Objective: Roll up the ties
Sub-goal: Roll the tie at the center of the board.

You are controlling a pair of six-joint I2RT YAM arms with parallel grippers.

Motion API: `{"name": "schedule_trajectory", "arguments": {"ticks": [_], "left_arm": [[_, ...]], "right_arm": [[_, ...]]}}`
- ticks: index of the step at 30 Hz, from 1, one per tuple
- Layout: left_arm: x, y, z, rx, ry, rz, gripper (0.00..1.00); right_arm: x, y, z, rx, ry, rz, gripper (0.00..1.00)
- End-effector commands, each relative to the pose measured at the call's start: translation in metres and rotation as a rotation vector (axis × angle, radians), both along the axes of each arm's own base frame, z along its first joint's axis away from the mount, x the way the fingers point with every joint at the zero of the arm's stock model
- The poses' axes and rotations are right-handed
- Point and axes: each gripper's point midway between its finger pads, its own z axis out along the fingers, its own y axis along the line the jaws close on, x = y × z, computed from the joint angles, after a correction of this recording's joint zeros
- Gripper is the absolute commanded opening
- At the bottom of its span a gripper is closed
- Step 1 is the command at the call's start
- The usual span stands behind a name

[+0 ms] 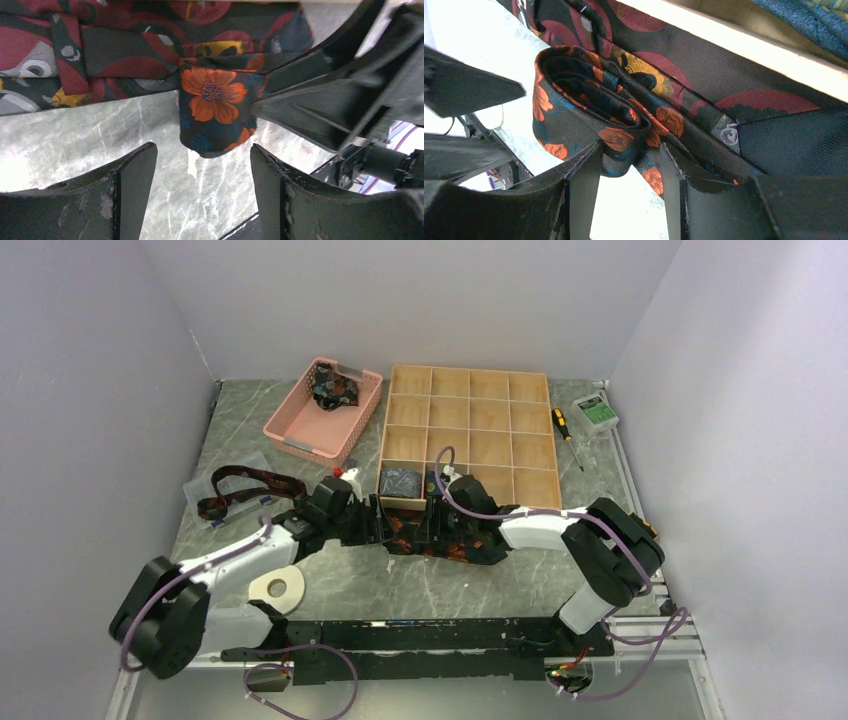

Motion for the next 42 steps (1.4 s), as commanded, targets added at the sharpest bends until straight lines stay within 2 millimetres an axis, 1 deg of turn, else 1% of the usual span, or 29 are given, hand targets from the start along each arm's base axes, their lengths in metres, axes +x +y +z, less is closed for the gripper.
{"name": "schedule_trajectory", "arguments": {"ticks": [1, 3, 5, 8, 11, 13, 16, 19, 21, 24, 26, 28, 29, 30, 31, 32, 34, 36, 38, 39, 42], "left_arm": [[0.006, -0.015, -0.007, -0.029, 0.024, -0.078, 0.73], [0.010, -0.021, -0.010, -0.056, 0.032, -0.093, 0.72], [0.017, -0.029, -0.006, -0.088, 0.016, -0.106, 0.72], [0.019, -0.035, -0.008, -0.099, 0.028, -0.132, 0.71], [0.021, -0.038, -0.012, -0.096, 0.043, -0.135, 0.70], [0.022, -0.037, -0.011, -0.094, 0.039, -0.123, 0.70], [0.022, -0.030, -0.007, -0.088, 0.021, -0.085, 0.69], [0.015, -0.021, -0.001, -0.095, -0.003, -0.059, 0.70], [0.009, -0.016, -0.003, -0.092, -0.001, -0.049, 0.70], [0.010, -0.011, -0.012, -0.063, 0.012, -0.029, 0.71], [0.011, -0.013, -0.014, -0.061, 0.022, -0.035, 0.70], [0.013, -0.014, -0.016, -0.060, 0.031, -0.028, 0.70], [0.015, -0.013, -0.015, -0.056, 0.030, -0.019, 0.70], [0.016, -0.011, -0.015, -0.047, 0.029, -0.003, 0.70], [0.018, -0.009, -0.013, -0.043, 0.016, 0.014, 0.70], [0.020, -0.006, -0.010, -0.041, 0.002, 0.035, 0.70], [0.020, 0.001, -0.010, -0.035, -0.012, 0.063, 0.70], [0.021, 0.004, -0.008, -0.039, -0.021, 0.078, 0.70], [0.023, 0.004, -0.007, -0.040, -0.022, 0.082, 0.70], [0.020, 0.007, -0.012, -0.020, 0.003, 0.092, 0.69], [0.021, 0.013, -0.014, -0.008, 0.012, 0.131, 0.69]], "right_arm": [[-0.006, -0.016, -0.021, -0.058, 0.005, -0.005, 0.50], [-0.008, -0.017, -0.023, -0.060, 0.010, -0.002, 0.50], [-0.009, -0.017, -0.024, -0.059, 0.010, -0.001, 0.50], [-0.008, -0.017, -0.021, -0.058, 0.002, 0.003, 0.50], [-0.005, -0.017, -0.014, -0.059, -0.019, 0.002, 0.50], [-0.002, -0.018, -0.005, -0.059, -0.044, -0.005, 0.52], [0.001, -0.018, 0.007, -0.061, -0.075, -0.005, 0.53], [0.002, -0.018, 0.009, -0.075, -0.080, 0.011, 0.54], [0.003, -0.017, 0.012, -0.072, -0.081, 0.013, 0.54], [0.005, -0.017, 0.030, -0.052, -0.118, 0.004, 0.57], [0.002, -0.016, 0.046, -0.051, -0.166, 0.008, 0.58], [-0.007, -0.013, 0.059, -0.058, -0.206, 0.028, 0.58], [-0.016, -0.009, 0.063, -0.057, -0.223, 0.054, 0.58], [-0.020, -0.007, 0.066, -0.055, -0.240, 0.063, 0.57], [-0.031, -0.001, 0.067, -0.052, -0.254, 0.100, 0.54], [-0.038, 0.005, 0.068, -0.049, -0.272, 0.122, 0.51], [-0.050, 0.014, 0.062, -0.069, -0.280, 0.164, 0.39], [-0.060, 0.024, 0.056, -0.089, -0.286, 0.201, 0.31], [-0.071, 0.034, 0.055, -0.090, -0.298, 0.245, 0.28], [-0.073, 0.037, 0.052, -0.106, -0.308, 0.253, 0.27], [-0.072, 0.046, 0.038, -0.147, -0.299, 0.268, 0.25]]}}
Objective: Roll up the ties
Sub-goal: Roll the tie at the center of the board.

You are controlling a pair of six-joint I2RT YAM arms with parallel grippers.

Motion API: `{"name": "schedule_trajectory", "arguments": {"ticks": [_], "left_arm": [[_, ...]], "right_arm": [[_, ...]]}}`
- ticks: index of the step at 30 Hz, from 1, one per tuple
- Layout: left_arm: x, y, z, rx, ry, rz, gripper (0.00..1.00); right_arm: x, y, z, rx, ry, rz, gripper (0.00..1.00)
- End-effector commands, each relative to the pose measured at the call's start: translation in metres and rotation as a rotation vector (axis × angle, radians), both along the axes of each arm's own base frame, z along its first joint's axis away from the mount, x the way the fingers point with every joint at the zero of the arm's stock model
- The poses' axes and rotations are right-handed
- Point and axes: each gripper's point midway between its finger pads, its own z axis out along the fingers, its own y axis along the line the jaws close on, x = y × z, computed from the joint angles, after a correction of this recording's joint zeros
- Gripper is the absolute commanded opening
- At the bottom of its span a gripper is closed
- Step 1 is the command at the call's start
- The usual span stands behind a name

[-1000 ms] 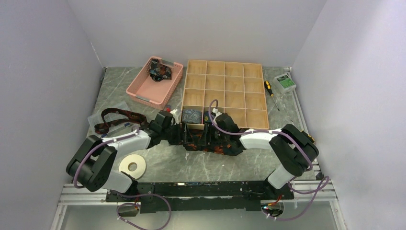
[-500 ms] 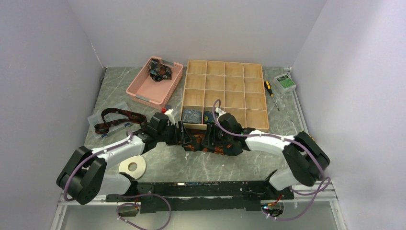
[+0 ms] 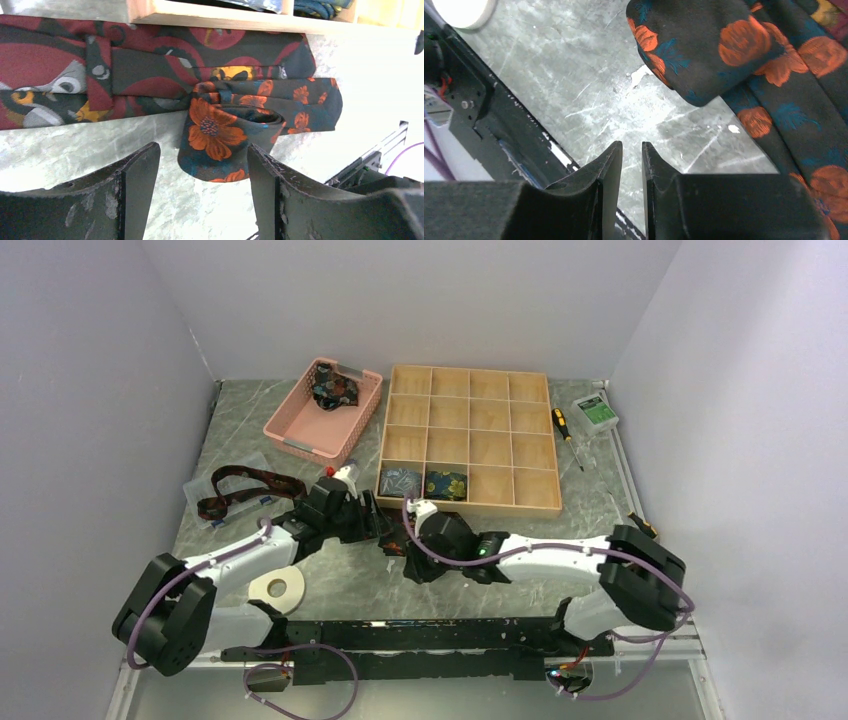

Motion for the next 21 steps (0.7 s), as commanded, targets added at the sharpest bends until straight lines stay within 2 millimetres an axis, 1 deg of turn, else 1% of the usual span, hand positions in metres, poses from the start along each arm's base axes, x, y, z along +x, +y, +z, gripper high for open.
{"name": "schedule_trajectory", "arguments": {"ticks": [1, 3, 9, 13, 17, 21], "left_arm": [[0.004, 0.013, 0.000, 0.019, 0.006, 0.085, 0.70], [0.005, 0.018, 0.001, 0.025, 0.000, 0.109, 0.70], [0.009, 0.022, -0.002, 0.033, 0.009, 0.123, 0.70], [0.014, 0.020, -0.006, 0.026, 0.021, 0.121, 0.69], [0.020, 0.015, -0.007, 0.004, 0.030, 0.107, 0.69], [0.029, 0.010, -0.004, -0.021, 0.011, 0.104, 0.69]], "right_arm": [[0.016, 0.019, 0.001, -0.026, -0.065, -0.011, 0.25], [0.022, 0.029, 0.002, -0.012, -0.076, -0.019, 0.24], [0.040, 0.040, -0.010, -0.048, -0.079, -0.088, 0.24], [0.057, 0.036, -0.020, -0.069, -0.082, -0.175, 0.23], [0.071, 0.028, -0.031, -0.099, -0.072, -0.234, 0.23], [0.082, 0.021, -0.039, -0.103, -0.071, -0.270, 0.23]]}}
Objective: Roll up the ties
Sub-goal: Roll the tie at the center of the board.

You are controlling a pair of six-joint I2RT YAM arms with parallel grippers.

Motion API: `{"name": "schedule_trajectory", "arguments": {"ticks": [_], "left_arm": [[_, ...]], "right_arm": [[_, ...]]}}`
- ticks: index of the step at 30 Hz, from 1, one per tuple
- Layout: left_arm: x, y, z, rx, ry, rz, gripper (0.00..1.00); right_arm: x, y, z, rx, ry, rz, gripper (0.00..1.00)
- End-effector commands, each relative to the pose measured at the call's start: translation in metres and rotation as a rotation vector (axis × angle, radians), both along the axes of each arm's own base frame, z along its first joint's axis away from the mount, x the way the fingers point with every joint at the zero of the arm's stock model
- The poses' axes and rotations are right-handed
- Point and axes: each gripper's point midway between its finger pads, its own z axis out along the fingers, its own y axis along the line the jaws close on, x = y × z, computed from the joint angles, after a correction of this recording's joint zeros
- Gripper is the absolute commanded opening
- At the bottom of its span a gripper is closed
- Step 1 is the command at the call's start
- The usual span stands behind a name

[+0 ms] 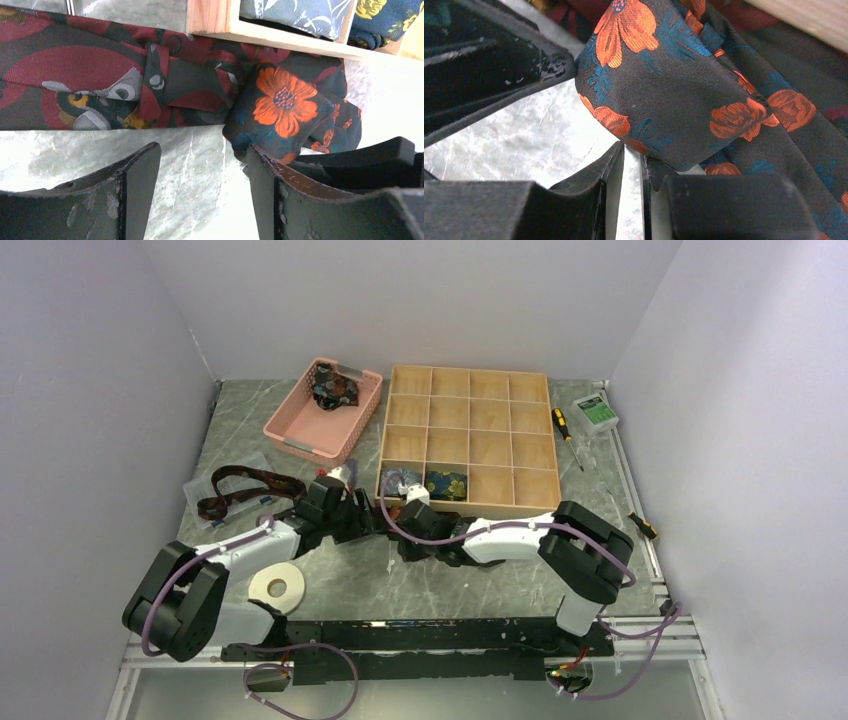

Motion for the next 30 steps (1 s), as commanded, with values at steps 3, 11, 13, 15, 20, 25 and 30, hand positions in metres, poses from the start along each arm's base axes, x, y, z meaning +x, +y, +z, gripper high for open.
{"name": "schedule_trajectory", "arguments": {"ticks": [3, 11, 13, 15, 20, 25, 30], "left_arm": [[0.024, -0.015, 0.019, -0.075, -0.062, -0.011, 0.68], [0.028, -0.010, 0.026, -0.084, -0.095, 0.022, 0.68], [0.026, -0.008, 0.025, -0.080, -0.093, 0.023, 0.68], [0.026, -0.007, 0.026, -0.081, -0.096, 0.028, 0.68], [0.024, -0.006, 0.029, -0.087, -0.111, 0.032, 0.68], [0.026, -0.003, 0.036, -0.076, -0.134, 0.033, 0.68], [0.027, -0.002, 0.040, -0.074, -0.147, 0.038, 0.68]], "right_arm": [[0.032, -0.005, 0.003, 0.025, -0.046, -0.103, 0.23], [0.063, -0.025, 0.018, 0.077, -0.070, -0.224, 0.23], [0.068, -0.027, 0.023, 0.095, -0.075, -0.248, 0.23], [0.070, -0.027, 0.026, 0.110, -0.084, -0.265, 0.23], [0.070, -0.019, 0.034, 0.150, -0.083, -0.248, 0.24], [0.054, -0.012, 0.045, 0.180, -0.085, -0.177, 0.27], [0.053, -0.007, 0.045, 0.188, -0.078, -0.180, 0.29]]}}
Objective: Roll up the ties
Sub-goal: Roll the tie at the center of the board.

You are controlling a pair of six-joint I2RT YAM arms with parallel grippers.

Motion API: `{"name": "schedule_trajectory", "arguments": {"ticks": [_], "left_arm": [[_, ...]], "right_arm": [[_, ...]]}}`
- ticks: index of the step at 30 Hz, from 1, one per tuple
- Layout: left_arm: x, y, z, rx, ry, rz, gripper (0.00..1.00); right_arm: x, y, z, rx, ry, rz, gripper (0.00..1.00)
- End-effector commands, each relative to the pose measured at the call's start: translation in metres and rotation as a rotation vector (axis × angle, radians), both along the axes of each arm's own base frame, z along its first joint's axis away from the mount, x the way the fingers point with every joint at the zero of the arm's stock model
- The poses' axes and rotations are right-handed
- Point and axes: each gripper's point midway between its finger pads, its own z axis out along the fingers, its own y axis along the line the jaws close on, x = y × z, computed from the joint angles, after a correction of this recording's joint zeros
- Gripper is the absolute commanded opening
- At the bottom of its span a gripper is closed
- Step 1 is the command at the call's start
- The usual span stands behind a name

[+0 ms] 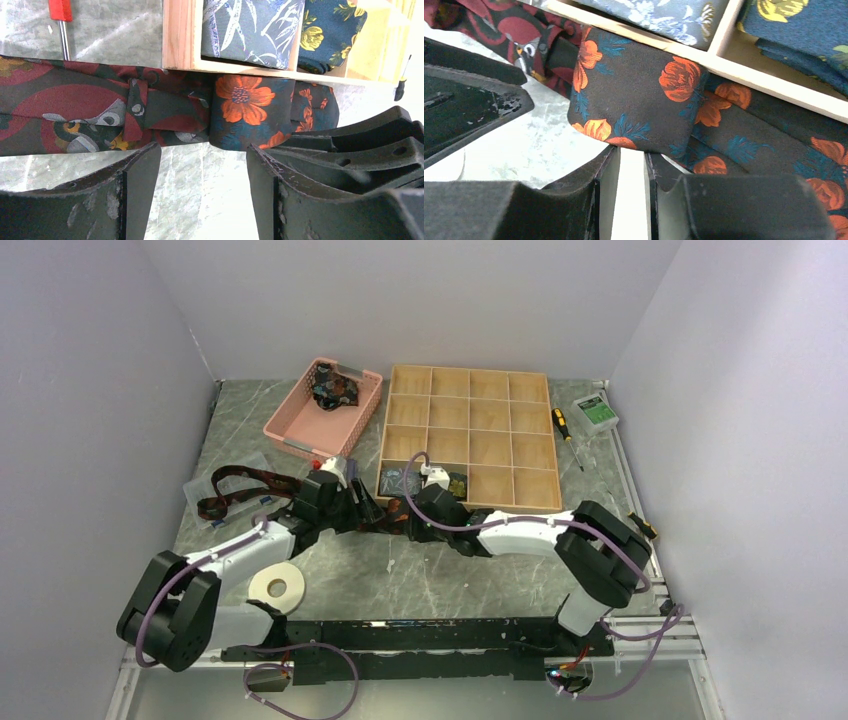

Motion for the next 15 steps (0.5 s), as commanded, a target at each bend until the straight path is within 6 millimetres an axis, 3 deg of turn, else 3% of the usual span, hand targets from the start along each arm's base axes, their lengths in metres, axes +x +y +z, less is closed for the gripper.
{"name": "schedule_trajectory", "arguments": {"ticks": [1, 6, 15], "left_arm": [[0.006, 0.003, 0.013, -0.008, -0.049, 0.016, 0.68], [0.003, 0.005, 0.011, -0.008, -0.044, 0.022, 0.68], [0.003, 0.002, 0.007, -0.019, -0.039, 0.015, 0.68]], "right_arm": [[0.008, 0.015, 0.019, 0.068, -0.041, -0.002, 0.29], [0.017, 0.023, 0.017, 0.098, -0.025, -0.056, 0.28], [0.033, 0.011, 0.024, 0.127, -0.064, -0.184, 0.28]]}}
